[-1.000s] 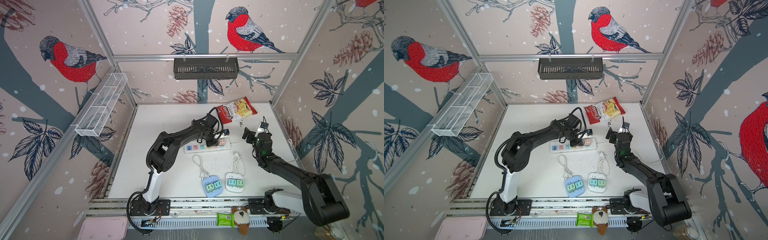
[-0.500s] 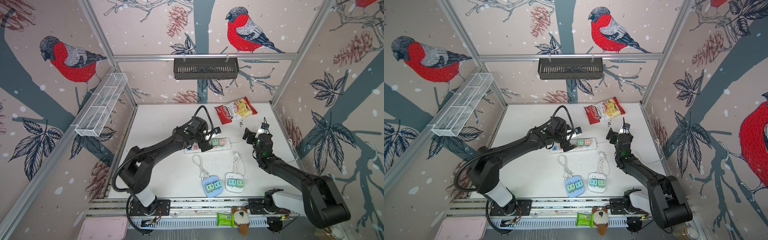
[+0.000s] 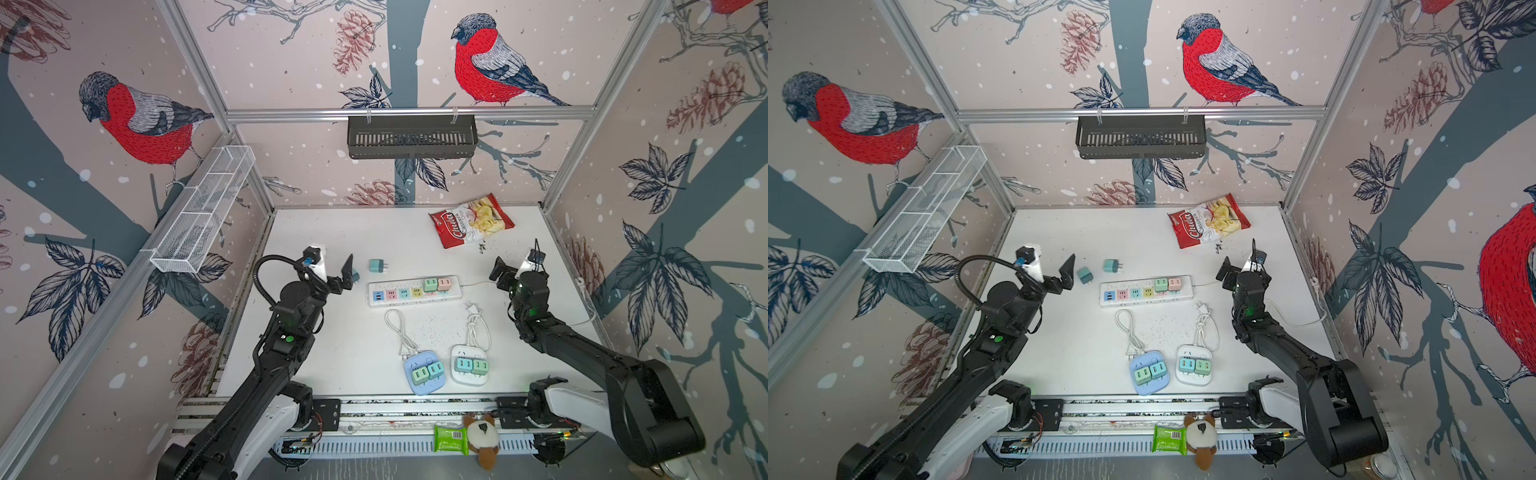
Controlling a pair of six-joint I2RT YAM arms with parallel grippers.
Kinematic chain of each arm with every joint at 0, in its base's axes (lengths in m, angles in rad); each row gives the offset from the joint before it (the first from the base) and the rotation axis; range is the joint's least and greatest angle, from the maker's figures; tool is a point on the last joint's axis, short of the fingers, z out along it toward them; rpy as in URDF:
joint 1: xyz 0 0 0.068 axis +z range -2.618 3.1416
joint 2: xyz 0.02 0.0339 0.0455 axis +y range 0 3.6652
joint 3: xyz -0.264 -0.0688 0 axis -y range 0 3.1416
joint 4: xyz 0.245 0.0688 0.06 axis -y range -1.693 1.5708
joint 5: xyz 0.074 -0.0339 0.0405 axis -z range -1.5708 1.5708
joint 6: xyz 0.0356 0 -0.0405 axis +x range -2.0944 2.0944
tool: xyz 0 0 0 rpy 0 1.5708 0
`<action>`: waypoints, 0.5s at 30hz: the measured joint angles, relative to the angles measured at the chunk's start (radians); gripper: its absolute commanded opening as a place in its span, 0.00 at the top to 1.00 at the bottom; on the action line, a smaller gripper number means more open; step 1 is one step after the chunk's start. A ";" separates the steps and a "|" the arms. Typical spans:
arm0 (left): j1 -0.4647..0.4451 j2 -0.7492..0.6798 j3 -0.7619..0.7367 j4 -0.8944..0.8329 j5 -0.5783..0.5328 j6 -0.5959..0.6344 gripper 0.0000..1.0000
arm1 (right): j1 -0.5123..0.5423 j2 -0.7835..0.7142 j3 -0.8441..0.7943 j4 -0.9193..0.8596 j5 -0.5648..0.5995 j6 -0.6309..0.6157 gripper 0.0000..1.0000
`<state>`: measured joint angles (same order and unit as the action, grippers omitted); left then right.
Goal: Insert the plug
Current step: 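Open the left gripper and lift it away from the power strip, then reach the right gripper toward the teal chargers beside the power strip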
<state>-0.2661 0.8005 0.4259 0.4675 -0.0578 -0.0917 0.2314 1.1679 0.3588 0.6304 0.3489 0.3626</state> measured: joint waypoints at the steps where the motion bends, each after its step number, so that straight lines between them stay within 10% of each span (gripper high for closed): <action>1: 0.013 0.016 -0.001 0.008 -0.021 -0.035 0.01 | -0.001 0.000 0.000 0.000 0.000 0.000 0.00; 15: 0.029 0.192 -0.183 0.156 -0.264 -0.179 0.02 | 0.014 0.036 0.043 -0.022 -0.004 0.003 0.09</action>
<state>-0.2375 0.9924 0.2428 0.6235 -0.3218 -0.2703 0.2455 1.2041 0.4019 0.6083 0.3450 0.3660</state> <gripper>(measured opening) 0.983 0.983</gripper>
